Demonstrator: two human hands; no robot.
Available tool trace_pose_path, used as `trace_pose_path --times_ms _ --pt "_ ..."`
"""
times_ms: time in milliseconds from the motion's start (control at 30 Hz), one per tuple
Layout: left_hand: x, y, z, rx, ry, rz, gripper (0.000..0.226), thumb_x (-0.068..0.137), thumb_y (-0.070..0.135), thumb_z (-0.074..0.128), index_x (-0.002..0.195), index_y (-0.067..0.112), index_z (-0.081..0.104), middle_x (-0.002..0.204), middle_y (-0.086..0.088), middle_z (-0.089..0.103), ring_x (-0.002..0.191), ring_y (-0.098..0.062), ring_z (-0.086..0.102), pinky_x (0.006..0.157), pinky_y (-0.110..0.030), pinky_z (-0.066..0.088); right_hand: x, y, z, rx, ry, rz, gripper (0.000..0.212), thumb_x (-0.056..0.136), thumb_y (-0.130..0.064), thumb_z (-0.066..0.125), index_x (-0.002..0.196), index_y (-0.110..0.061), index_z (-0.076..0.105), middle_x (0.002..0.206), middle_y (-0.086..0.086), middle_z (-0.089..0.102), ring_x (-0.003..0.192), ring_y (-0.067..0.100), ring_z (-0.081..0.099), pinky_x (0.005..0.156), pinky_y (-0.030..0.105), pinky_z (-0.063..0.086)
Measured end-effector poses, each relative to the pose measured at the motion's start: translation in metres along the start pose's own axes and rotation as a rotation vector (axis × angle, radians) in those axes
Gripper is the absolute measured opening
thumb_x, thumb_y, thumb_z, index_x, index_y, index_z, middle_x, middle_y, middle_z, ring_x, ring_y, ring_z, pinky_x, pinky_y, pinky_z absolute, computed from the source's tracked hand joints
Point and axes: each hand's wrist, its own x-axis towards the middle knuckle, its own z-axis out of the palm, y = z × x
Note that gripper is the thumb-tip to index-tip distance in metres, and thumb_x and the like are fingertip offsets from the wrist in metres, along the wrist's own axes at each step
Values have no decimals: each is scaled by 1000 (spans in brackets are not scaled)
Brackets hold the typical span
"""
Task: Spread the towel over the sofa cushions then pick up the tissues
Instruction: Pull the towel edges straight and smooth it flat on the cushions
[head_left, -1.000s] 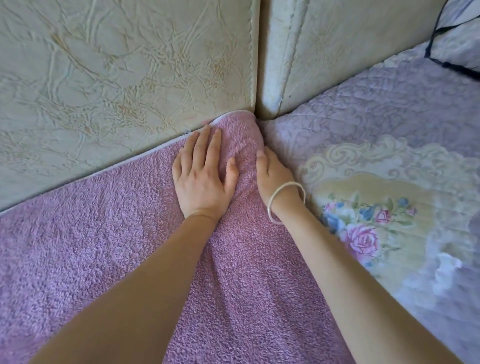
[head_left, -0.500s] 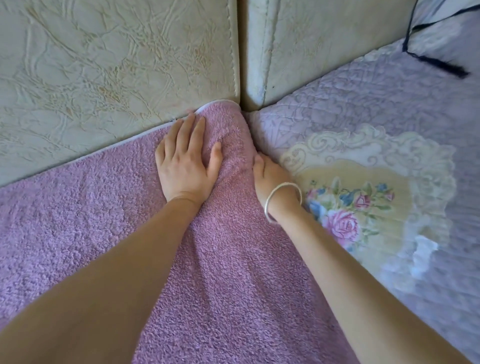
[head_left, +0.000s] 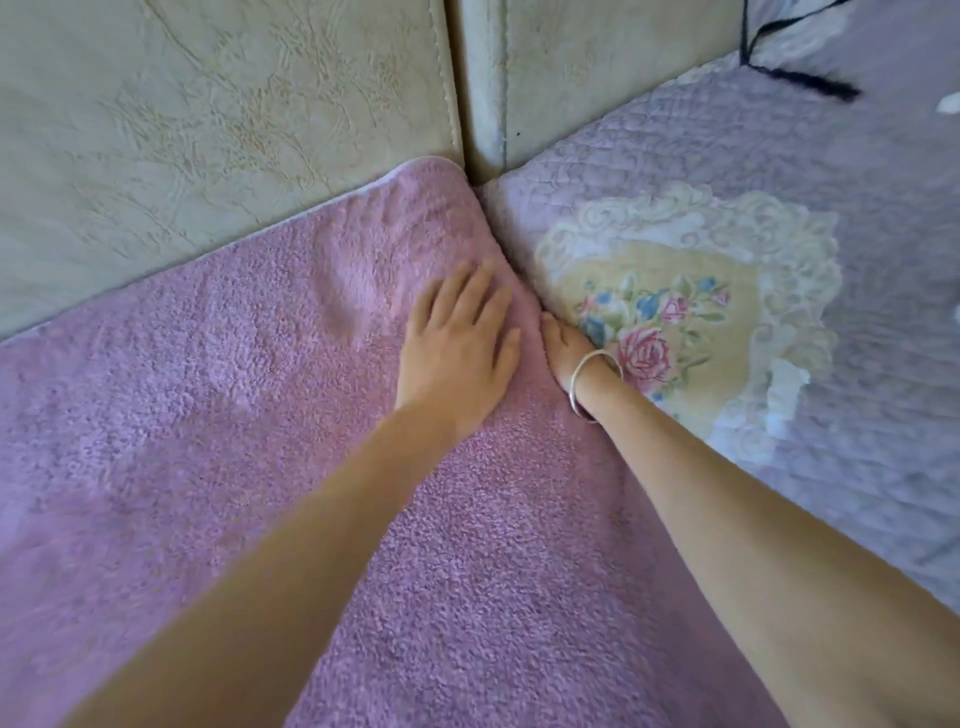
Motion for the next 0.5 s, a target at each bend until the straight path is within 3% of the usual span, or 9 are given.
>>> trace_pose_path --times_ms 100,167,267,367,500 --pt "-37 23 6 78 -102 33 50 97 34 26 145 19 21 156 -1 16 144 -20 7 117 -40 2 -31 11 -1 -68 71 -36 40 102 -17 23 138 -6 37 146 15 41 134 28 38 112 30 24" --pt "-51 28 7 108 -130 35 51 97 35 24 145 20 18 156 0 14 144 -20 5 117 -41 1 -61 28 0 -114 129 -92 41 101 -18 28 142 -12 34 151 10 34 139 25 31 110 21 13" --pt "-63 38 10 153 -196 74 53 97 39 20 146 23 12 157 1 7 144 -22 -2 116 -43 -4 -94 52 6 -99 42 -125 46 101 -19 30 146 -10 23 155 9 22 142 21 23 103 14 5" --pt "-61 39 15 194 -245 67 53 96 41 16 146 27 8 157 4 2 144 -22 -8 115 -44 -7 -93 61 13 -32 -15 -135 49 102 -18 27 147 -5 15 157 10 14 145 17 14 119 25 5" --pt "-55 39 17 242 -313 78 52 96 42 13 146 28 5 157 5 -2 143 -22 -10 115 -44 -7 -82 68 12 49 -55 -72 47 102 -19 24 147 -6 18 157 10 18 145 19 16 121 28 9"
